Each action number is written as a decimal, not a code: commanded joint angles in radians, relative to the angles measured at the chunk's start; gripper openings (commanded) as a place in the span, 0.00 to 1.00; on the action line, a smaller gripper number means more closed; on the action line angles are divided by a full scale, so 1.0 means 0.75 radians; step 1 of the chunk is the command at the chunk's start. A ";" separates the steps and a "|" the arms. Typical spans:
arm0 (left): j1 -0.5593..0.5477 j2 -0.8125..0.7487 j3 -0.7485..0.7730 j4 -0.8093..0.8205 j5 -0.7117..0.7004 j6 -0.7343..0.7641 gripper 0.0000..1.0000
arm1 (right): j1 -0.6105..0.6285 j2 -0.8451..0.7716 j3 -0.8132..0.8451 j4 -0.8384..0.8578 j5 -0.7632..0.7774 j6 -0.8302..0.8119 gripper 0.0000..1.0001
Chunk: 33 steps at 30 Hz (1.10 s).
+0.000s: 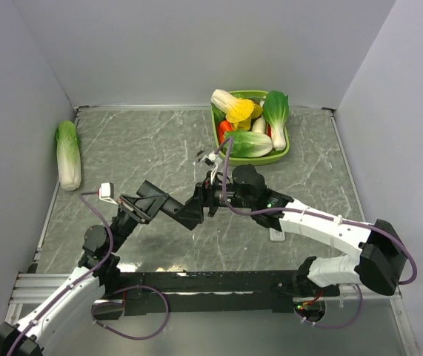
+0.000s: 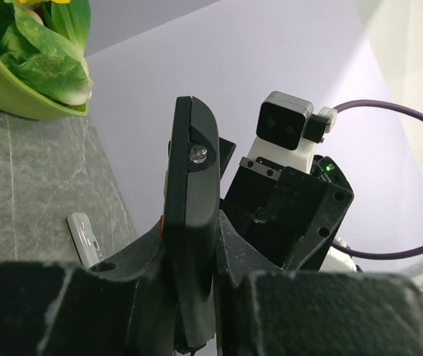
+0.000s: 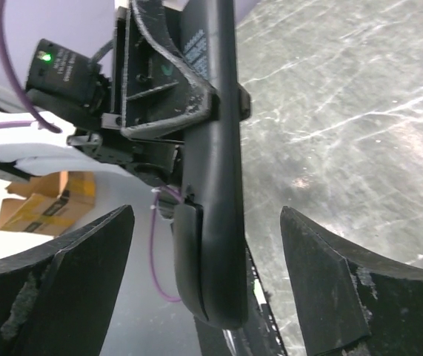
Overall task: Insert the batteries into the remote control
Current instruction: Load the battery cover into the remote control.
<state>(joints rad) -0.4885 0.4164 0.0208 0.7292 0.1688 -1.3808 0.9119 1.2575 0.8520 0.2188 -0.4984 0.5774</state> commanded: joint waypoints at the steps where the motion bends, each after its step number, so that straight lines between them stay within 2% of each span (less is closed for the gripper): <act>1: -0.003 0.013 0.001 0.151 0.039 0.019 0.01 | -0.009 0.023 0.003 0.105 -0.064 0.048 0.83; 8: -0.001 -0.005 0.007 0.153 0.049 0.027 0.01 | -0.017 0.062 -0.042 0.160 -0.119 0.083 0.69; 18: -0.001 -0.023 0.021 0.173 0.080 0.068 0.01 | -0.023 0.107 -0.054 0.166 -0.158 0.091 0.32; 23: -0.001 0.005 0.048 0.206 0.143 0.125 0.01 | -0.028 0.135 -0.028 0.122 -0.192 0.075 0.23; 27: -0.001 0.020 0.079 0.181 0.184 0.168 0.01 | -0.030 0.117 -0.029 0.113 -0.190 0.061 0.22; 30: -0.001 -0.011 0.087 0.083 0.160 0.190 0.01 | -0.040 0.062 -0.030 0.111 -0.180 0.028 0.36; 31: -0.003 -0.019 0.089 0.043 0.143 0.192 0.01 | -0.040 0.021 -0.023 0.085 -0.172 0.008 0.49; 33: -0.001 -0.050 0.111 -0.082 0.110 0.219 0.01 | -0.042 -0.026 -0.015 0.032 -0.115 -0.078 0.55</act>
<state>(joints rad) -0.4877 0.4179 0.0364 0.7418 0.2565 -1.2587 0.8928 1.3216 0.8173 0.2897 -0.6483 0.6189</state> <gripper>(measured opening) 0.237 0.513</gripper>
